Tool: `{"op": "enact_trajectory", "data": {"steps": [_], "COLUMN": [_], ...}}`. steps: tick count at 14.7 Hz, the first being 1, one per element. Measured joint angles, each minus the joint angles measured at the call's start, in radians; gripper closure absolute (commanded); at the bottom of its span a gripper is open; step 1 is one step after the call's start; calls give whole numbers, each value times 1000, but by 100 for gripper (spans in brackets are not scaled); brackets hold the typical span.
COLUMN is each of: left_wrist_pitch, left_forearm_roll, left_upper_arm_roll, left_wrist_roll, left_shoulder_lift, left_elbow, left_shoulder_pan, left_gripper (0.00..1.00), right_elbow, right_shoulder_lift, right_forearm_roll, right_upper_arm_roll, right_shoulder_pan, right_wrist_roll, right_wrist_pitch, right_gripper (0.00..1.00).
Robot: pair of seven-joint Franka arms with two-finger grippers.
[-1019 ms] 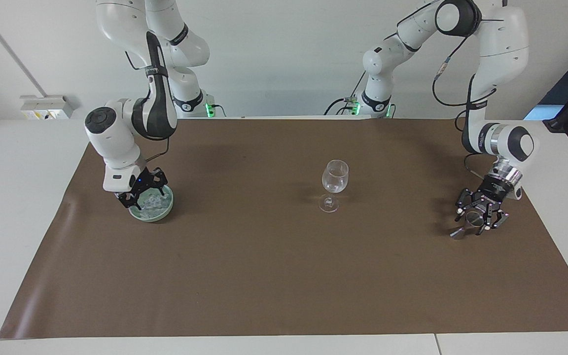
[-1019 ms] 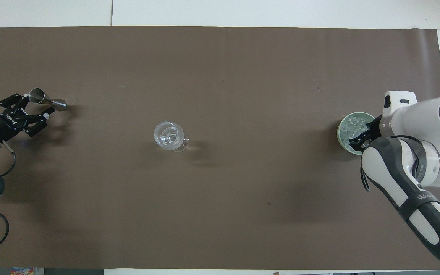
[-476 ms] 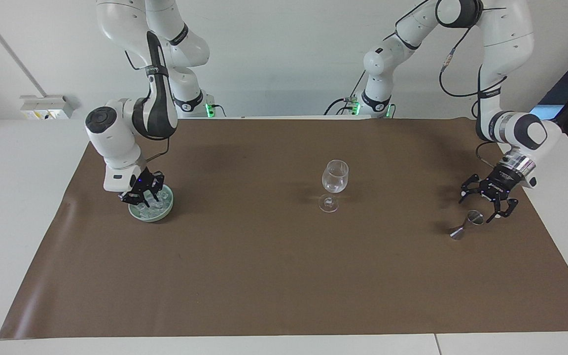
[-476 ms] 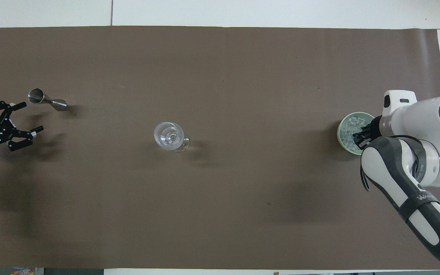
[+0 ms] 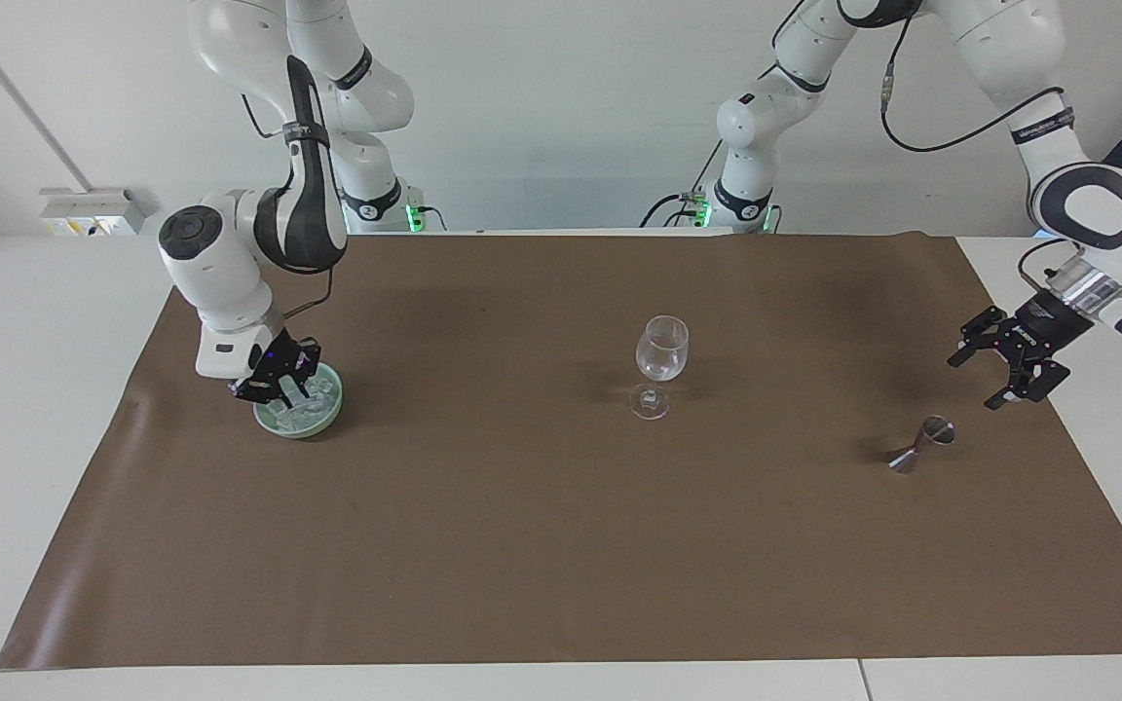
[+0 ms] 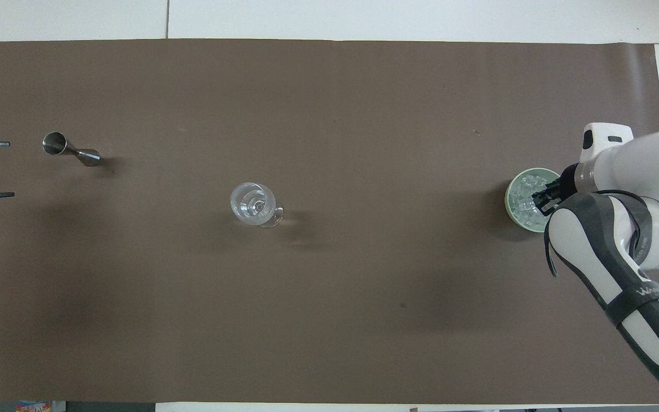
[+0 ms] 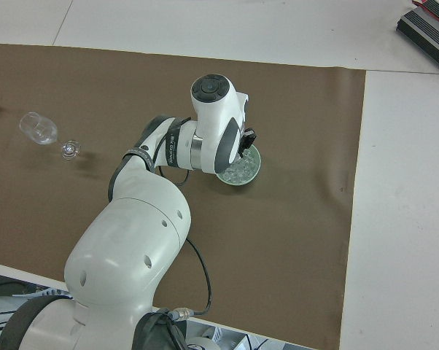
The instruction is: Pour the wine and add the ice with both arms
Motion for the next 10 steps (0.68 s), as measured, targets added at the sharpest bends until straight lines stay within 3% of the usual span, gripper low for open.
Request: {"op": "enact_trajectory", "data": {"steps": [5, 10], "left_wrist_pitch": [-119, -121], "left_forearm_roll": [188, 277], "left_upper_arm_roll": [-4, -7], "left_wrist_roll": [18, 107], "left_shoulder_lift": [-8, -58], "left_elbow": [178, 198], "left_shoulder_pan": [-141, -347], "left_gripper": [0, 0], "right_elbow": [158, 362], "right_shoulder_lift": [-26, -24], "right_forearm_roll": [2, 59], "right_upper_arm_roll": [57, 183], "right_shoulder_pan": [3, 7], "right_wrist_roll": [185, 529], "right_wrist_pitch": [-194, -380], "right_gripper": [100, 100]}}
